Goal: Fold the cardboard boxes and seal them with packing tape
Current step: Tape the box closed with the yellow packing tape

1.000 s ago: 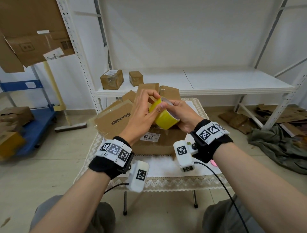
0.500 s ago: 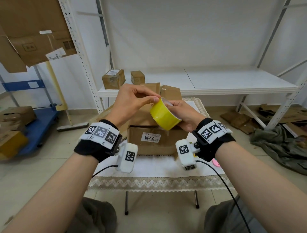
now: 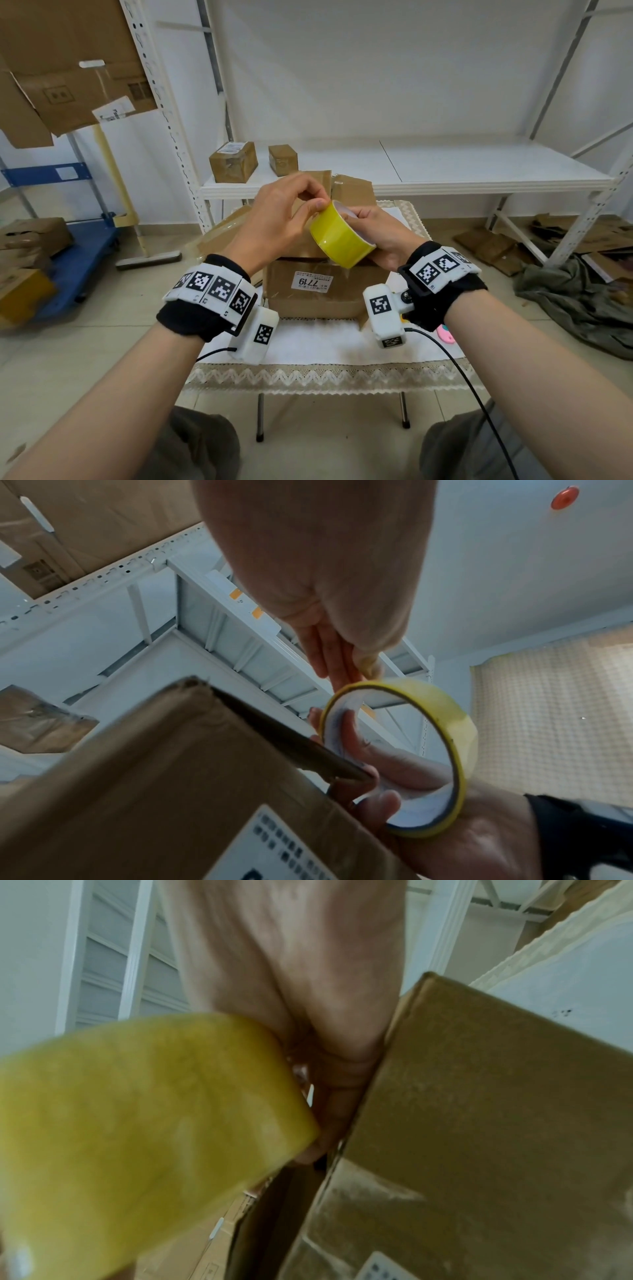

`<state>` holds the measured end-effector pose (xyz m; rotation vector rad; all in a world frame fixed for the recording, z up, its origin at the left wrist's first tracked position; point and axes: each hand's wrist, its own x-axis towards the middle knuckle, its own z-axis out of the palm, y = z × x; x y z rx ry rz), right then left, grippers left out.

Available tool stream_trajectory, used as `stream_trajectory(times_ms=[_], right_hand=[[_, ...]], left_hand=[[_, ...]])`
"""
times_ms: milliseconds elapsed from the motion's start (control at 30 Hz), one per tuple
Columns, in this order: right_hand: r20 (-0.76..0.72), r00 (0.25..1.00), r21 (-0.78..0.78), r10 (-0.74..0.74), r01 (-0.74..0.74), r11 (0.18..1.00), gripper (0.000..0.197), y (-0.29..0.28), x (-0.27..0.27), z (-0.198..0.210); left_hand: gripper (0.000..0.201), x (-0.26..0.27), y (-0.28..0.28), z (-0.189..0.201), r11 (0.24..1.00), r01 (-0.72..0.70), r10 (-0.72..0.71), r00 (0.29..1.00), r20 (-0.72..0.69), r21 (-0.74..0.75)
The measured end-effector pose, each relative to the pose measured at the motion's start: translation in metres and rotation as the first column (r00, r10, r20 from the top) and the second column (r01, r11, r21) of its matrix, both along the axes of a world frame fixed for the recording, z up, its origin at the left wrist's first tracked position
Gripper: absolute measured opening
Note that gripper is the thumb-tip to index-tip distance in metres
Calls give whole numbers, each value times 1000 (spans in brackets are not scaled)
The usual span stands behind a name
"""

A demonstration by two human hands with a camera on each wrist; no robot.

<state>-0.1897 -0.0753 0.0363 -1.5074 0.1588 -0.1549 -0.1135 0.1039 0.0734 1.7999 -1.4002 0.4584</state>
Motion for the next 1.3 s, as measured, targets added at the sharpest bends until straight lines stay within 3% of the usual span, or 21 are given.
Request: stream_trajectory(times_ms=[200,400,833,1067,1133,1200,1300], right_hand=[[-19,1000,8,24,-24,1000,26,0,-3,3],[-27,1000,15,10,-10,1000,33,2,-5,5],[-44,999,47,2,0,999,29,3,-3,6],[-69,997,50,-16,20,999,33,0,-3,6],[-78,997,51,-7,11,999,30,-1,-2,6],[-87,996,65,9,-4,998,24,0,-2,6],[-82,996,67,28,-23,998,19,0,-2,5]], left_hand=[[11,-5,3,-3,1000,20,-22,998,-63,-22],[7,-8,8,-5,999,24,-29,989,-145,-30],[5,-10,9,3,1000,-16,16,999,-39,7],[3,-7,10,12,994,97,-81,963,-257,53],[17,-4,11,14,991,129,-110,936,-335,34],[27,-1,12,14,990,137,-116,927,-357,35],[21,0,12,13,990,133,-110,932,-346,46]])
